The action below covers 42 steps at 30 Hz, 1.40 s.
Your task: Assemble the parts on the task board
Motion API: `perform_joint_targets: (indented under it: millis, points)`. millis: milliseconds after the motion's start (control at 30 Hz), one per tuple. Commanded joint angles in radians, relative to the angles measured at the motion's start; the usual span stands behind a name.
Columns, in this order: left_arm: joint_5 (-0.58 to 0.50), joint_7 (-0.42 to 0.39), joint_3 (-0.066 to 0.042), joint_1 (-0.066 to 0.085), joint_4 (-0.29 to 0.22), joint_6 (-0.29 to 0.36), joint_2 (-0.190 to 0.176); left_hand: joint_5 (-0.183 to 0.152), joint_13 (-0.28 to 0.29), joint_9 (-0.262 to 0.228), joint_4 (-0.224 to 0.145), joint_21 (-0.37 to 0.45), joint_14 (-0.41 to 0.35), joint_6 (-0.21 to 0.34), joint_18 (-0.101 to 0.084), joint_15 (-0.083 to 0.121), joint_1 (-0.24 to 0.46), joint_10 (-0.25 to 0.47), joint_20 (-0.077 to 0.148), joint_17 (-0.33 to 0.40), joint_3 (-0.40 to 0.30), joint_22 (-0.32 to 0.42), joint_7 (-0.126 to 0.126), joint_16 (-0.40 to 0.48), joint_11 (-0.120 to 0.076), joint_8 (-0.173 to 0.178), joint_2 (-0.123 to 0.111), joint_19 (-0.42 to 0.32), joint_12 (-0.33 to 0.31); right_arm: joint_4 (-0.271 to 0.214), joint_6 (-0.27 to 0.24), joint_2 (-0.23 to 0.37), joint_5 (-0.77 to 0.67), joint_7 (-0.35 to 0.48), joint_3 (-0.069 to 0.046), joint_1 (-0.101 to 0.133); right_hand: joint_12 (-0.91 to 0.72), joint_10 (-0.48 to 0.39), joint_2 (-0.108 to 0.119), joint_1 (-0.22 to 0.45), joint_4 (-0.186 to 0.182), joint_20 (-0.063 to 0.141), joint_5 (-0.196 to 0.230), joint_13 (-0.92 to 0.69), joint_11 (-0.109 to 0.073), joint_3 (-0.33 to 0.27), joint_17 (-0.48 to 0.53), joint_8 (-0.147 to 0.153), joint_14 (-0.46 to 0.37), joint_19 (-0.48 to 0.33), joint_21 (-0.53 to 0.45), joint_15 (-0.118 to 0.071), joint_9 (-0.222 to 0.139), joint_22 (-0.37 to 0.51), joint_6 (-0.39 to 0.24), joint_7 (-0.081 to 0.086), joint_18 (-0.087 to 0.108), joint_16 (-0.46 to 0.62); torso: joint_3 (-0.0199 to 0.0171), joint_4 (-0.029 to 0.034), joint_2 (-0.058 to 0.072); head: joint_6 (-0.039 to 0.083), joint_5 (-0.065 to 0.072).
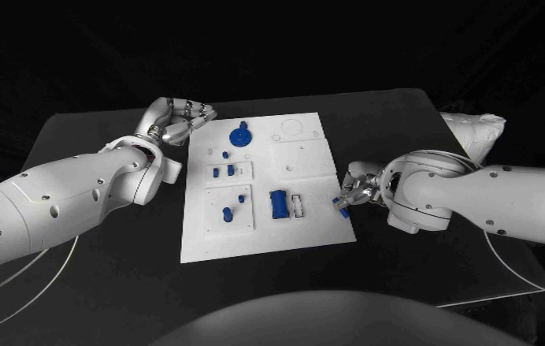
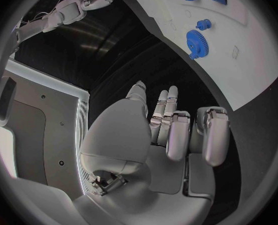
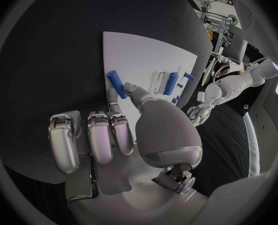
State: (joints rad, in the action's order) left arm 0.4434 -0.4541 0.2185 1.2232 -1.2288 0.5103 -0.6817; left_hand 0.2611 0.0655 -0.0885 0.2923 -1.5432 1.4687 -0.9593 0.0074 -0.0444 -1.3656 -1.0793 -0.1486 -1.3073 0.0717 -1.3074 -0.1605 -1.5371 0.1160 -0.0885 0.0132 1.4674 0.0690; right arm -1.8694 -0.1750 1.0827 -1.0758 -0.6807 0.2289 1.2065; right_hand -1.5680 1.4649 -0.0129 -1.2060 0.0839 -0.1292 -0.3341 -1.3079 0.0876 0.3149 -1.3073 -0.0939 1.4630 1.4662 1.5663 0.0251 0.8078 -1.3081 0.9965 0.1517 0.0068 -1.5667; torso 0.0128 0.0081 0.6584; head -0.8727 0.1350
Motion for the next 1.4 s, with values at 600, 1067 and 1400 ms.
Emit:
perform_joint_targets:
  millis: [600,1067,1400]
  points:
    - [0.003,-0.005,-0.001,0.0,-0.001,-0.013,0.001,0.004,0.0,0.001,0.0,0.003,0.082,-0.008,0.001,0.006,-0.002,-0.001,0.006,-0.206,0.004,-0.252,-0.001,0.003,-0.008,0.005,0.008,0.079,-0.001,0.007,-0.101,-0.001,0.199,0.072,0.007,-0.008,-0.003,0.106,-0.008,-0.024,0.015,0.008,0.042,-0.263,-0.024,0.014,-0.263,0.023,0.108,0.105,0.004,-0.017,-0.518,-0.263,0.08,-0.026,-0.007,-0.004,-0.0003,-0.001,0.0,0.0,-0.004]
    - [0.003,-0.006,-0.001,0.0,0.005,-0.015,0.003,0.004,0.0,0.001,0.0,0.003,0.082,-0.008,0.001,0.006,-0.002,-0.001,0.006,-0.206,0.004,-0.252,-0.001,0.003,-0.008,0.005,0.008,0.079,-0.001,-0.008,-0.123,-0.002,0.34,0.153,0.007,0.012,-0.003,0.106,-0.009,-0.025,0.014,0.01,0.05,-0.263,-0.024,0.012,-0.263,0.024,0.108,0.105,0.004,-0.018,-0.523,-0.263,0.083,-0.026,-0.007,-0.004,-0.0004,0.0019,0.0,0.0,-0.007]
    - [0.003,-0.004,-0.001,0.0,0.005,-0.012,0.004,0.004,0.0,0.001,0.0,0.003,0.082,-0.008,0.001,0.006,-0.002,-0.001,0.006,-0.206,0.004,-0.252,-0.001,0.003,-0.008,0.005,0.008,0.079,-0.001,0.022,-0.093,-0.03,0.245,0.091,0.007,0.015,-0.003,0.106,-0.005,-0.022,0.011,0.012,0.08,-0.263,-0.024,0.001,-0.263,0.028,0.108,0.105,0.004,-0.019,-0.537,-0.263,0.086,-0.026,-0.007,-0.004,0.0005,-0.0012,0.0,0.0,-0.006]
